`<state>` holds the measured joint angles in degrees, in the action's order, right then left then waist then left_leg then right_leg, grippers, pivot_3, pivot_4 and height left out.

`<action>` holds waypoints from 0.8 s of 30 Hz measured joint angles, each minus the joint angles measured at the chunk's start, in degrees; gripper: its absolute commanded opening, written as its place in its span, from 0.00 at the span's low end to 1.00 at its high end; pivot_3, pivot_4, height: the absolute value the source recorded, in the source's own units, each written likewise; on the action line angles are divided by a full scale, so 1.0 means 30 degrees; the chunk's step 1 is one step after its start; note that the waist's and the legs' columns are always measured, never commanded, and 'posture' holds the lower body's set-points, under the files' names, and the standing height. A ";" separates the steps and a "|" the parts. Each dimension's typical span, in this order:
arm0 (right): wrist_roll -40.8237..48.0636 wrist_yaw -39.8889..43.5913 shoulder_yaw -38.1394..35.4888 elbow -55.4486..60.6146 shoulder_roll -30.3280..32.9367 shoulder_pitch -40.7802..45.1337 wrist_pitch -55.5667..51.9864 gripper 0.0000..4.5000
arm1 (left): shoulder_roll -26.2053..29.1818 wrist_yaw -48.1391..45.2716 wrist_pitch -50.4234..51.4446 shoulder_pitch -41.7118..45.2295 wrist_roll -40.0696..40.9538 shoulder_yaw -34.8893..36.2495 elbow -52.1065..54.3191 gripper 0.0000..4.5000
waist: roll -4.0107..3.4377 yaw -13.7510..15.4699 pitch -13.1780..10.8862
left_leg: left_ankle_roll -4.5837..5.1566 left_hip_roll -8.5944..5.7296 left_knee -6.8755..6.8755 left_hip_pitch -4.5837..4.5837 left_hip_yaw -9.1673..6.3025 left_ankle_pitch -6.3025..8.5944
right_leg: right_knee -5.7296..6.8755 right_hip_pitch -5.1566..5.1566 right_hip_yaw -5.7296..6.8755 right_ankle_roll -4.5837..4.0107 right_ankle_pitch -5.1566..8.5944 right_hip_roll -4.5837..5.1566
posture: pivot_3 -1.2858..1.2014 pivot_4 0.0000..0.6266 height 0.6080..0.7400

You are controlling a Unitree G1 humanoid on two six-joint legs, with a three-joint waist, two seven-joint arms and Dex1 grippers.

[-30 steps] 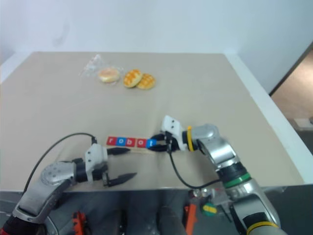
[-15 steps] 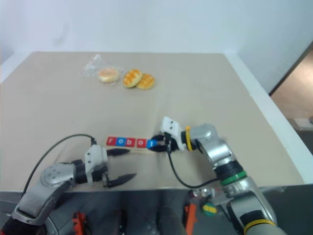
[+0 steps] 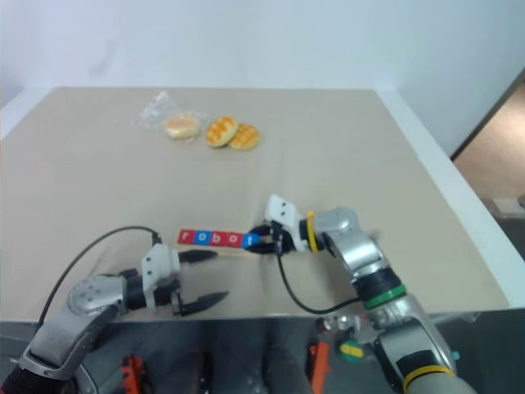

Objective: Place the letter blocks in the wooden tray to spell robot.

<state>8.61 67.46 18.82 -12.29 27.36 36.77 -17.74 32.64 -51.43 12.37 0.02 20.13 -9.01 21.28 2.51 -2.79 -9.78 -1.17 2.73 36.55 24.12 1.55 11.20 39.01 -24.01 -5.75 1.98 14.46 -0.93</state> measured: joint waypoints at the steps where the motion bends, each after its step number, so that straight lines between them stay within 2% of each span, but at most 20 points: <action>1: -0.0012 0.0027 0.0001 -0.0041 -0.0012 0.0004 0.0052 0.50 | 0.0000 0.0030 0.0000 0.0000 -0.0002 0.0000 0.0004 1.00 | 0.0000 0.0000 0.0000 | 0.0000 0.0000 0.0000 0.0000 0.0000 0.0000 | 0.0000 0.0000 0.0001 0.0000 0.0000 0.0000 | 0.52 0.24 1.00; 6: -0.0023 0.0293 0.0002 -0.0482 -0.0330 0.0049 0.0469 0.87 | 0.0002 0.0234 0.0001 -0.0005 -0.0011 -0.0001 0.0005 1.00 | -0.0001 -0.0001 0.0000 | 0.0000 0.0000 0.0000 -0.0002 0.0002 0.0000 | 0.0000 0.0001 0.0001 -0.0002 -0.0003 0.0000 | 0.52 0.24 1.00; 7: -0.0027 0.0333 0.0003 -0.0508 -0.0375 0.0081 0.0501 0.97 | 0.0002 0.0276 0.0002 -0.0004 -0.0011 -0.0001 0.0005 1.00 | 0.0000 -0.0001 0.0000 | 0.0000 0.0001 0.0000 -0.0002 0.0003 0.0000 | 0.0000 0.0001 0.0001 -0.0002 -0.0004 0.0001 | 0.52 0.24 1.00; 17: -0.0053 0.0505 -0.0044 -0.1013 -0.0447 0.0768 0.0269 0.99 | 0.0014 0.0302 0.0003 0.0008 -0.0006 -0.0003 0.0004 1.00 | -0.0003 0.0002 -0.0001 | -0.0001 0.0000 -0.0008 0.0002 0.0002 0.0000 | 0.0000 -0.0003 0.0003 -0.0009 0.0004 0.0003 | 0.52 0.24 1.00; 23: 0.0981 -0.0093 -0.1021 0.1141 -0.0263 0.0439 -0.1627 0.99 | 0.0044 0.0316 0.0008 0.0016 0.0001 0.0000 0.0004 1.00 | -0.0004 -0.0001 -0.0003 | -0.0001 -0.0003 -0.0008 0.0007 -0.0003 0.0000 | 0.0000 -0.0004 0.0004 -0.0005 0.0006 0.0006 | 0.52 0.24 1.00; 24: 0.1201 -0.0710 -0.1524 0.1428 -0.0329 0.0427 -0.1991 0.93 | 0.0043 0.0321 0.0008 0.0016 0.0010 0.0000 0.0003 1.00 | -0.0004 0.0002 -0.0003 | -0.0001 -0.0003 -0.0008 0.0007 -0.0004 0.0000 | 0.0000 -0.0004 0.0005 -0.0005 0.0005 0.0006 | 0.52 0.24 1.00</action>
<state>12.21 65.33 14.25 -8.01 26.37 38.05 -23.71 32.77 -50.46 12.39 0.07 20.16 -9.01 21.29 2.50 -2.78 -9.79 -1.17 2.72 36.52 24.14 1.53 11.19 39.01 -24.02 -5.73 1.96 14.48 -0.91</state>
